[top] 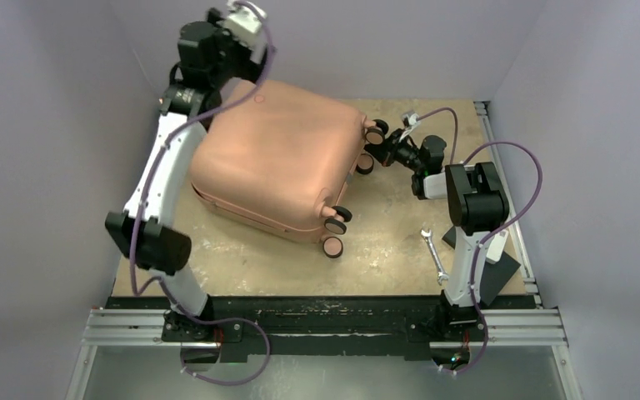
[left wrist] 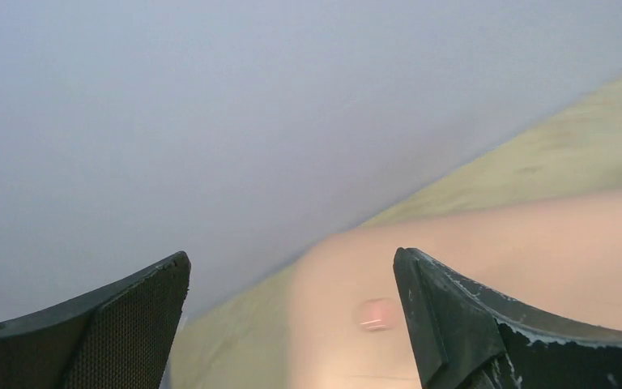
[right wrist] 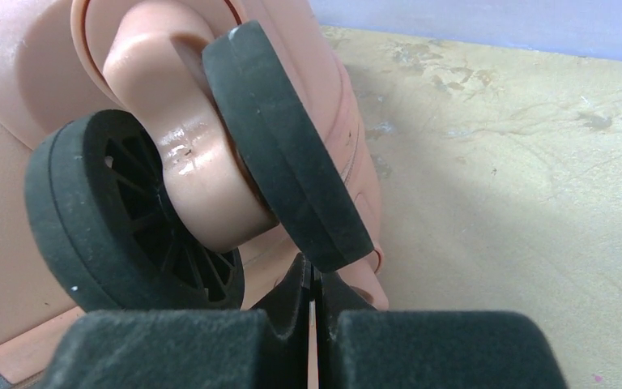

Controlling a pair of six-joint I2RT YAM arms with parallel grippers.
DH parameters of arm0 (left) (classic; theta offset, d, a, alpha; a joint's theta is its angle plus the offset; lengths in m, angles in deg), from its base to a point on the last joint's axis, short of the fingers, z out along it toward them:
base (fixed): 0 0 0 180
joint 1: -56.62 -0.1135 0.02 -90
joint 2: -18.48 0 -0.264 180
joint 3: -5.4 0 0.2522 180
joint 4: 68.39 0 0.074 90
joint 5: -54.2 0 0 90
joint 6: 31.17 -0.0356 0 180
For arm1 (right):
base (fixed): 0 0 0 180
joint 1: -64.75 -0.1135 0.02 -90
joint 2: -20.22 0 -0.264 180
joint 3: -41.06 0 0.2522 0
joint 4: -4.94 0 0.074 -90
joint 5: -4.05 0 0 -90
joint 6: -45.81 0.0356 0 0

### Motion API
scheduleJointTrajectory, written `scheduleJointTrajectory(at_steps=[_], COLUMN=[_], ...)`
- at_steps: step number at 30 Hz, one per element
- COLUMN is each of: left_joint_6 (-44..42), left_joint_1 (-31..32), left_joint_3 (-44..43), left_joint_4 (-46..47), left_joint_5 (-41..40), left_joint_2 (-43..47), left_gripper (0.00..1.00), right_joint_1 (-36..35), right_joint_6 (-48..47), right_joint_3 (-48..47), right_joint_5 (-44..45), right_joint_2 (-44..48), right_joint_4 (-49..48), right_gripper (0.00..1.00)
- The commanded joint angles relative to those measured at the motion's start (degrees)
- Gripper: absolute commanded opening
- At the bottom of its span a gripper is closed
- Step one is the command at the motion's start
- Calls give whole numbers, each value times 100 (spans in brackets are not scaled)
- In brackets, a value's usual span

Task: Pack the luggage
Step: Zip the luggage at the center of the board.

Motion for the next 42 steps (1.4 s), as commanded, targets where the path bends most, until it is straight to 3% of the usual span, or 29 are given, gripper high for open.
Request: scheduleJointTrajectory(at_steps=[1,5,8,14,25,33,37,42], left_joint_6=[-1234,-2515,-3370,-3876,-3832,-3741,-3685,-3524], left_joint_1=[1155,2427,3395,4566,5017,5055,5055,5055], left_joint_3=[667,365,288,321,834,1508,1493,1354], left_joint_4=[-656,-2345,-3426,-4627,-5075,-4595,-4691,-5201], left_joint_5=[1304,2166,1908,1182,435,13,9,1], left_joint_2=[977,980,827,396,306,334,207,55], left_gripper=[97,97,97,98,98,96,84,38], right_joint_1=[-81,-81,-81,-74,-81,-81,-78,-81], right_joint_6=[-40,-58,14,0,24,37,-6,-117], right_joint_3=[14,14,27,38,40,44,57,120], right_joint_5=[-122,-117,-115,-60,-79,-70,-39,100], right_joint_2=[78,32,-5,48,127,117,157,254], right_joint_4=[194,172,100,123,126,131,199,318], right_gripper=[0,0,0,0,0,0,0,0])
